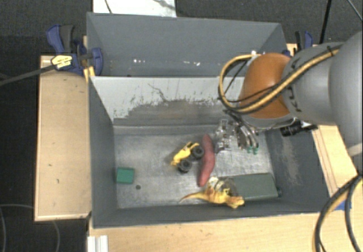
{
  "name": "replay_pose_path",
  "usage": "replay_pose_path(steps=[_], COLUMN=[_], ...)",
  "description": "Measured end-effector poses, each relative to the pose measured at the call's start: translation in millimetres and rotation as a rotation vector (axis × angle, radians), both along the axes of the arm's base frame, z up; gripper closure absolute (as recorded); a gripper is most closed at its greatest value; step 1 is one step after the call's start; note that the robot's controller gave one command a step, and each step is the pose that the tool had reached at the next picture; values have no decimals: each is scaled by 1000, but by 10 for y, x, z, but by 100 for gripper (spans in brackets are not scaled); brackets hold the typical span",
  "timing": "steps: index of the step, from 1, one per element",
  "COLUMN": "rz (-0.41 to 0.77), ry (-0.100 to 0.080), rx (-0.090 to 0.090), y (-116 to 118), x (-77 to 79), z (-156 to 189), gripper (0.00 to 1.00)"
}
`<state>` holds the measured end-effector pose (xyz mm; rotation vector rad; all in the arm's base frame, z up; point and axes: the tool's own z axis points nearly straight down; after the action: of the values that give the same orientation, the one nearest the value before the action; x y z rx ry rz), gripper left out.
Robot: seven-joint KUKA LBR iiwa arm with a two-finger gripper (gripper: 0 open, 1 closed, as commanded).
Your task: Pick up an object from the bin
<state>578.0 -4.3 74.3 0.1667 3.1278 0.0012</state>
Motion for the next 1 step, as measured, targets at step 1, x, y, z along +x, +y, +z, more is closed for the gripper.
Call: replay_pose_path(steps=[1], rz=[3], ry=[2], rx=[0], y=[0], x=[-10], z=[-16], gripper=[0])
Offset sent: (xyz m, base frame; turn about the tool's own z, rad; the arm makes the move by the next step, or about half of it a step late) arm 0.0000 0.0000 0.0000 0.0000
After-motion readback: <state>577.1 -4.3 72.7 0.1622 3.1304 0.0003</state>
